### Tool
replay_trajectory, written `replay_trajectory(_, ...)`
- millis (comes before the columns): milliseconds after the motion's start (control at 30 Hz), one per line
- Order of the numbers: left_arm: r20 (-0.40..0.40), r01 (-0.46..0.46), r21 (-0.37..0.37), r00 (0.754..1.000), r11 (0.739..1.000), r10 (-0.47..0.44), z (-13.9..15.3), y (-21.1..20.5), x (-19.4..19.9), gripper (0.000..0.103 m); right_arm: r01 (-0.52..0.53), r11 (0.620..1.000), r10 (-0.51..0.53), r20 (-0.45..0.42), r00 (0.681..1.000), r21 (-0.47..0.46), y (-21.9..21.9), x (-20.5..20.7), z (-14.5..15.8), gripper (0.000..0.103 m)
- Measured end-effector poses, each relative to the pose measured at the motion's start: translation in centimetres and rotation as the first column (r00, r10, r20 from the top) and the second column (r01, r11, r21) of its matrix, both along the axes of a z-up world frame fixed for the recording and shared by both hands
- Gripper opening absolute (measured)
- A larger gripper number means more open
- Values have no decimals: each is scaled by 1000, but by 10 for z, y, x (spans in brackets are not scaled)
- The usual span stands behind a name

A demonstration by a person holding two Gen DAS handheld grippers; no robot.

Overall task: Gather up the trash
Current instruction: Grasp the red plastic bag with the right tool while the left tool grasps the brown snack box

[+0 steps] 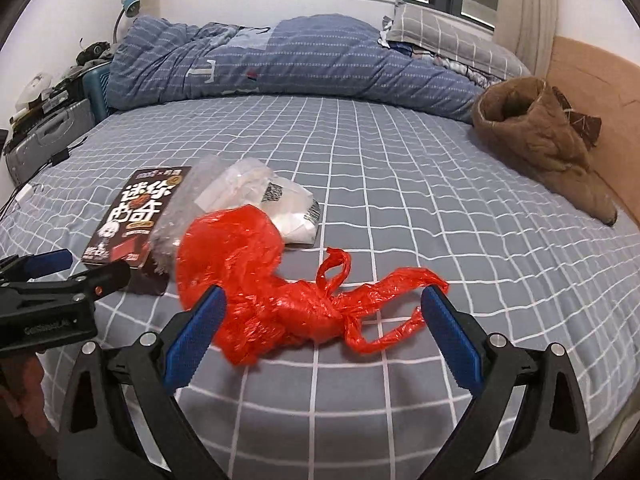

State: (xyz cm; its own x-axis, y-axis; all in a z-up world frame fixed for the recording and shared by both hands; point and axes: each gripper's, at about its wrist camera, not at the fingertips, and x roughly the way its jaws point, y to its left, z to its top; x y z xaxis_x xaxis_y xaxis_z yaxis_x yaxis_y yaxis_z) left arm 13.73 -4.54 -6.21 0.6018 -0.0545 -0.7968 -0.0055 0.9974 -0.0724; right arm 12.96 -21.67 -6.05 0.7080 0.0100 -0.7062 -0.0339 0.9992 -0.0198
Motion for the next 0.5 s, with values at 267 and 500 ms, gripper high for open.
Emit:
replay_trajectory(267,11,-28,71,1000,997,28,-12,-5,20,97,-11,996,15,-40,999,90,-7,14,-20,94)
replay_trajectory(500,-2,-53,43,999,998,53,-20,9,25,97,-25,994,30,-44,999,102,2,20,-25,94)
